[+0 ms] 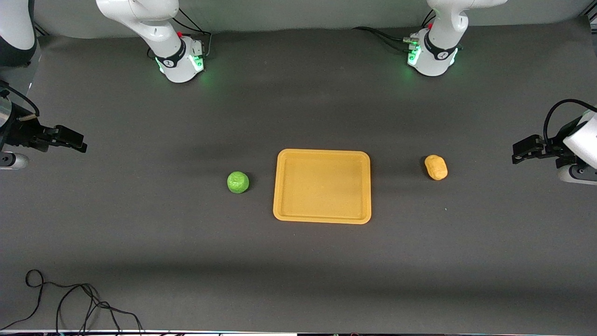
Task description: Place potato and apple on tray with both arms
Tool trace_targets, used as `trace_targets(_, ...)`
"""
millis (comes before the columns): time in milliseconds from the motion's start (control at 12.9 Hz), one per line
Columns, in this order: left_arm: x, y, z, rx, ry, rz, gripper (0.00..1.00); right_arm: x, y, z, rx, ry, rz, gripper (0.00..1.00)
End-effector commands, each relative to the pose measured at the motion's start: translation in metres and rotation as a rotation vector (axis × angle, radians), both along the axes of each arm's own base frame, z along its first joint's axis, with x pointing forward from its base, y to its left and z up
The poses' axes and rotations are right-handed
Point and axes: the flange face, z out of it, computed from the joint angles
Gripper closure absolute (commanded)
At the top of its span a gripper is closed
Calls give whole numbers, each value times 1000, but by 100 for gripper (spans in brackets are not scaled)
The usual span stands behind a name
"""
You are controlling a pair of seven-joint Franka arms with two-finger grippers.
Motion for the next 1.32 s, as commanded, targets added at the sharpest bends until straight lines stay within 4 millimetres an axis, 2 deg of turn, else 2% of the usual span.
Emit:
trace_targets(0,-8,0,4,-1,7,7,0,-4,3,8,33,-2,-1,0)
trace_targets(1239,-9,6,1,13,25,29,0,-6,6,4,67,4,8,0)
